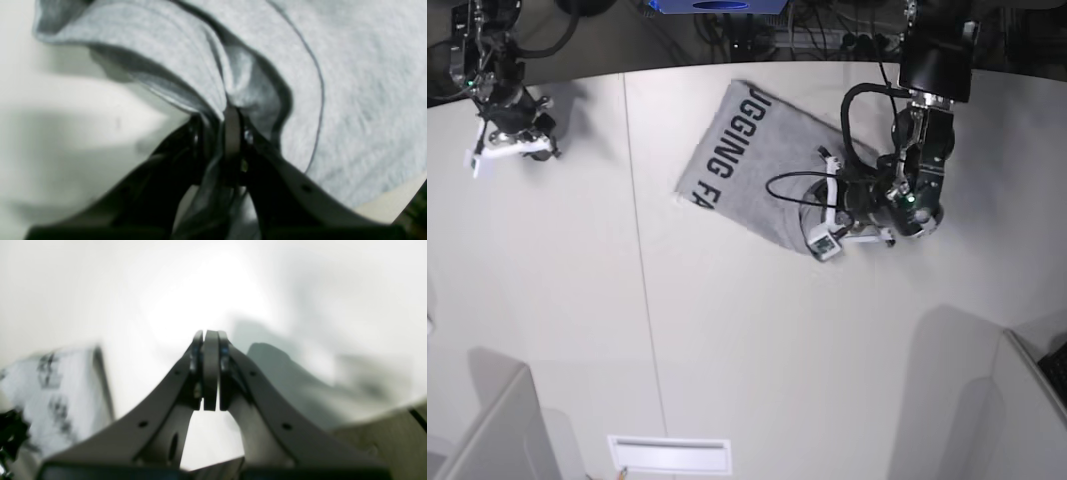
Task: Fold the T-shirt properly
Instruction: 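Grasp the folded shirt's edge with the left gripper and drag it, then hold the shirt with the left gripper and flatten it into position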
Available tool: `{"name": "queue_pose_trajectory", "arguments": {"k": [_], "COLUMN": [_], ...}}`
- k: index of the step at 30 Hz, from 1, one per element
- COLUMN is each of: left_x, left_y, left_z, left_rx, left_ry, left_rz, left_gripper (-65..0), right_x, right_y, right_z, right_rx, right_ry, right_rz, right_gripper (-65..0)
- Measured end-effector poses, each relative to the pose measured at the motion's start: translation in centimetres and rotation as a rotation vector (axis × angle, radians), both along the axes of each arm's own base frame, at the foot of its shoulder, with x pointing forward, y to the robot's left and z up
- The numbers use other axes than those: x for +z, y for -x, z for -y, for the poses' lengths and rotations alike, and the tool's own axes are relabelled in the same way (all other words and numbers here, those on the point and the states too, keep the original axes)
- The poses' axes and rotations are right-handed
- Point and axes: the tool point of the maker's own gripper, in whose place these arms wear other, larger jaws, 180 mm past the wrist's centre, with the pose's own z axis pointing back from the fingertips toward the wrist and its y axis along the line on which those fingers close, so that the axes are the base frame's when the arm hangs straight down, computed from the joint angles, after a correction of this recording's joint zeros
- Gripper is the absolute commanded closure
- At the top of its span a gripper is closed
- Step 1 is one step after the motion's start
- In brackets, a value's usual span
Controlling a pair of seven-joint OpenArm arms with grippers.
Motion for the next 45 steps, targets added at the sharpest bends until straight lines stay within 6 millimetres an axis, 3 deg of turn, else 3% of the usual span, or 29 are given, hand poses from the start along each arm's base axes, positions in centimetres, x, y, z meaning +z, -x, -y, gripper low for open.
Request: {"name": "queue_pose_trajectory", "arguments": {"k": [8,16,24,28,39,45], "left_x": [0.9,1.4,1.0,1.0,1.0,1.0], "left_y": [-1.0,0.1,-1.9,-2.4,-2.7,-3.0], "left_z": [5.9,13.2,15.0,16.1,16.1,16.0], "left_rx": [-0.425,-0.761,-0.834,-0.829,-0.820,-0.813], "left_ry": [-0.190,-0.170,-0.177,-0.159,-0.149,-0.150], "left_rz": [0.062,0.147,0.166,0.170,0.168,0.164], "left_gripper": [0.0,0.0,0.0,0.0,0.0,0.0], "right_x": [-2.0,-2.5,-3.5,-3.9,-4.4,-4.5], "right_y": [3.3,7.0,9.8,10.1,10.8,10.6], "right_z": [4.8,5.8,4.7,3.8,3.8,2.6], "right_rx": [-0.114,-0.192,-0.209,-0.221,-0.171,-0.122], "right_ry": [0.019,0.000,-0.028,-0.053,0.026,0.010], "right_rz": [-0.026,-0.005,-0.043,-0.048,-0.083,-0.063], "right_gripper": [0.0,0.0,0.0,0.0,0.0,0.0]}}
